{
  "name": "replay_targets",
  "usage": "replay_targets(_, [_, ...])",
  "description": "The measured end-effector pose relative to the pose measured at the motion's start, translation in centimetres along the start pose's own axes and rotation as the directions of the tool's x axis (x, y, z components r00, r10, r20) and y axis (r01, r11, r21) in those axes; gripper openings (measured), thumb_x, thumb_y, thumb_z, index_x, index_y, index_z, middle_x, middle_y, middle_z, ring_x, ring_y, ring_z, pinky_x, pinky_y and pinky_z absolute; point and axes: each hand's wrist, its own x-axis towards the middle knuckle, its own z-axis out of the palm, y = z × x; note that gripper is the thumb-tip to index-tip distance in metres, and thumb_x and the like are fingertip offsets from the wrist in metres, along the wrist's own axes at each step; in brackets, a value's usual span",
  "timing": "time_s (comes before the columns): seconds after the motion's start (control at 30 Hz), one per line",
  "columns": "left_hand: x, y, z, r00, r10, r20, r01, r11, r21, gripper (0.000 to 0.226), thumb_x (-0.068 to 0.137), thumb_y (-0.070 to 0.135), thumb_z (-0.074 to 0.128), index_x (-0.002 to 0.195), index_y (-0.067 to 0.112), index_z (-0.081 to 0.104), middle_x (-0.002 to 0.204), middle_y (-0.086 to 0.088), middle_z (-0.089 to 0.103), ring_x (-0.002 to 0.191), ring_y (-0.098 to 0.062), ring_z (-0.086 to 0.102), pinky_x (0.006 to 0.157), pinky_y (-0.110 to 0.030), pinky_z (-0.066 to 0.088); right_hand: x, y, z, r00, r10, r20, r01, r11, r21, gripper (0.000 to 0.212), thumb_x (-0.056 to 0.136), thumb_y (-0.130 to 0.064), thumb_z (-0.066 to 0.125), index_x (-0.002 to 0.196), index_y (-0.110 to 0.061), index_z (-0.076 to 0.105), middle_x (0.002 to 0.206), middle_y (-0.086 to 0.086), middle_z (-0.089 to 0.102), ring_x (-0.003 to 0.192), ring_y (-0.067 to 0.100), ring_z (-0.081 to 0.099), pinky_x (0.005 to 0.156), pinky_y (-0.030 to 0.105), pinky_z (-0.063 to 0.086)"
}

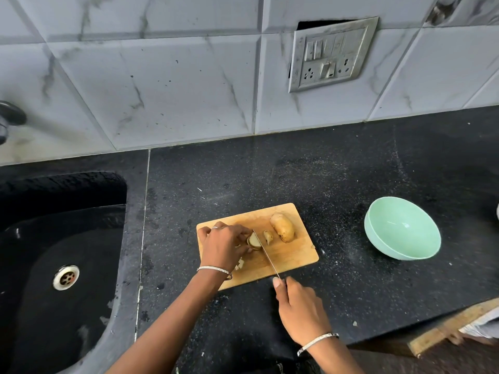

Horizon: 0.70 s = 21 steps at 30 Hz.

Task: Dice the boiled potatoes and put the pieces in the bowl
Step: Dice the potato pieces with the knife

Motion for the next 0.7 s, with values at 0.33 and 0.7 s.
replay_targets(0.33, [-0.3, 0.1, -0.2, 1.0, -0.02, 0.011, 0.021, 0.998, -0.053, 0.041, 0.071, 0.051, 0.076, 0.109, 0.042, 0.064, 0.091, 0.022, 0.068, 0.105, -0.005, 0.048, 0.077, -0.032, 0.011, -0.6, -1.0, 0.1, 0.998, -0.037, -0.049, 0.037, 0.999, -0.004, 0.035, 0.103, -0.048, 0.022, 0.091, -0.024, 0.044, 0.083, -0.003, 0.058, 0.087, 0.026, 0.063, 0.067, 0.036, 0.04])
replay_targets(0.7, [-0.6, 0.1, 0.4, 0.998, -0.06, -0.029, 0.059, 0.998, -0.022, 0.03, 0.075, 0.052, 0.072, 0.101, 0.039, 0.068, 0.091, 0.021, 0.069, 0.107, -0.006, 0.05, 0.088, -0.039, 0.015, -0.5, -1.5, -0.6, 0.996, -0.085, 0.018, 0.082, 0.988, 0.128, 0.045, 0.104, -0.045, 0.023, 0.097, -0.021, 0.06, 0.073, -0.018, 0.052, 0.09, 0.017, 0.062, 0.081, 0.035, 0.046])
